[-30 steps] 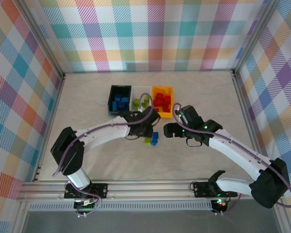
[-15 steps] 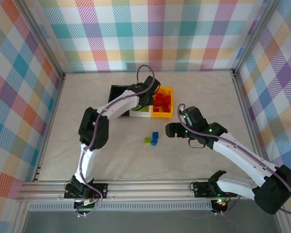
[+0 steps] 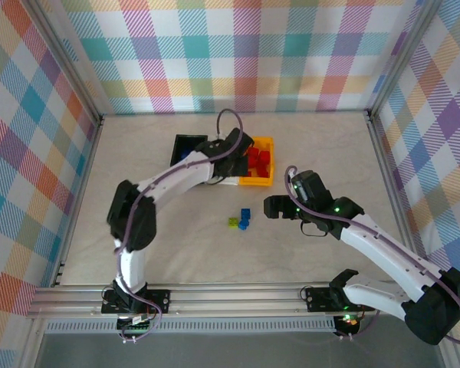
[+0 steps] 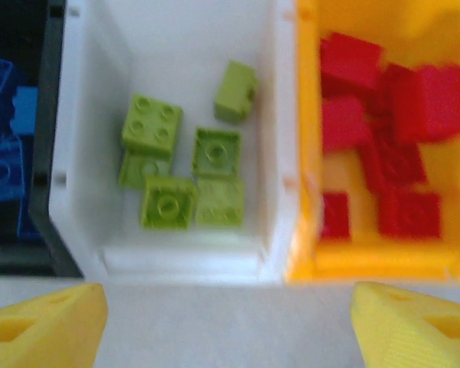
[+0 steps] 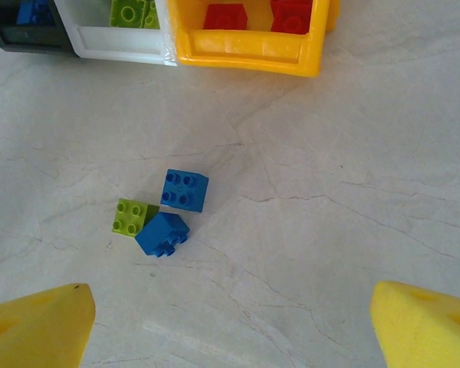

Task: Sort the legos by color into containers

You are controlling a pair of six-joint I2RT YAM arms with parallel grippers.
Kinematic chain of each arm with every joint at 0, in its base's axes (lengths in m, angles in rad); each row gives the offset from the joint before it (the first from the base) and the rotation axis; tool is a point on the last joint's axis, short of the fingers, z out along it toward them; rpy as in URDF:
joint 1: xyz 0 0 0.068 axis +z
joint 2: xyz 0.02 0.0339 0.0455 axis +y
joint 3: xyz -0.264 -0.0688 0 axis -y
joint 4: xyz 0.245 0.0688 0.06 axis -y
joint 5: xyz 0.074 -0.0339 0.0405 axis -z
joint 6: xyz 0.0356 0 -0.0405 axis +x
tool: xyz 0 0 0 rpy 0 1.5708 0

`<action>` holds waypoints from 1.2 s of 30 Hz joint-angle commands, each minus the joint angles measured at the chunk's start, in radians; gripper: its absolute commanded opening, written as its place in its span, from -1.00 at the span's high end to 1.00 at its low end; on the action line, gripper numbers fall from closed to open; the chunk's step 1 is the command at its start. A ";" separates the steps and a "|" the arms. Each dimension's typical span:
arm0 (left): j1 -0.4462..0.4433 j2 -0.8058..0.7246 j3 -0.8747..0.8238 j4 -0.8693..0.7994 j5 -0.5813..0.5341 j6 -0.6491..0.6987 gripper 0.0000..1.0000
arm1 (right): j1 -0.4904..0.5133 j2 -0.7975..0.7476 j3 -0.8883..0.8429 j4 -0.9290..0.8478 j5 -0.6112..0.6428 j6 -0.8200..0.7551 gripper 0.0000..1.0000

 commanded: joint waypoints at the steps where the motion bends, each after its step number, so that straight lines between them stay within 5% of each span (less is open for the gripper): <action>1: -0.050 -0.131 -0.184 0.011 0.046 -0.025 -0.52 | -0.006 -0.008 -0.014 0.015 -0.011 0.002 -0.85; 6: -0.109 -0.256 -0.440 0.059 0.140 -0.057 -0.39 | -0.014 -0.001 -0.031 0.032 -0.018 0.005 -0.85; 12: -0.186 -0.225 -0.567 0.099 0.204 -0.097 -0.12 | -0.021 -0.003 -0.037 0.038 -0.018 0.011 -0.85; 16: -0.220 -0.163 -0.568 0.124 0.217 -0.105 -0.12 | -0.024 -0.003 -0.025 0.029 -0.016 0.006 -0.85; 23: -0.226 -0.070 -0.491 0.122 0.169 -0.080 -0.41 | -0.029 -0.013 -0.023 0.018 -0.015 0.008 -0.86; 36: -0.163 0.013 -0.453 0.110 0.113 -0.078 0.13 | -0.035 -0.033 -0.023 0.013 -0.019 0.003 -0.86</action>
